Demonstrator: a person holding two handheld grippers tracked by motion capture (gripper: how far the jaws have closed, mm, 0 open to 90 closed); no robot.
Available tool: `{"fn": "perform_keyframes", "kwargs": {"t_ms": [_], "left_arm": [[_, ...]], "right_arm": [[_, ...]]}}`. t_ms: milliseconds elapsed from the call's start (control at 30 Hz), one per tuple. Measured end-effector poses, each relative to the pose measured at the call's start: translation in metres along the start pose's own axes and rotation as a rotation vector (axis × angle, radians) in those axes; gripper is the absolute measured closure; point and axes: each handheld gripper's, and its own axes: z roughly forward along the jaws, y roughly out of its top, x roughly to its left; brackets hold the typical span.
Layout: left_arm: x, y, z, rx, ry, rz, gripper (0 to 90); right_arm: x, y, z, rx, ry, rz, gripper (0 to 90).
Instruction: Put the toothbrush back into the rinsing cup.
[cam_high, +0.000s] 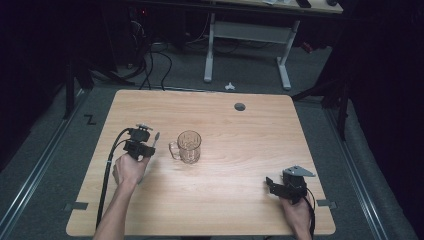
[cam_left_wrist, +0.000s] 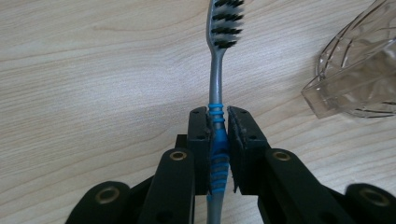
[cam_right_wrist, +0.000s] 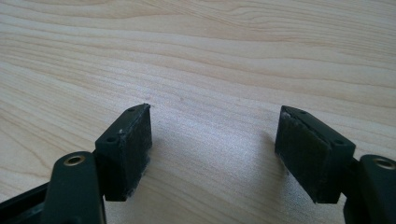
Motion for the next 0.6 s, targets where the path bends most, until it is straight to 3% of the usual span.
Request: {"fn": "perform_keyframes", "kwargs": {"t_ms": [600], "left_arm": [[0.004,-0.001,-0.02,-0.036,-0.029,-0.012,79.8]], "right_arm": [[0.0,0.0,0.0,0.0,0.0,0.001,27.4]]}}
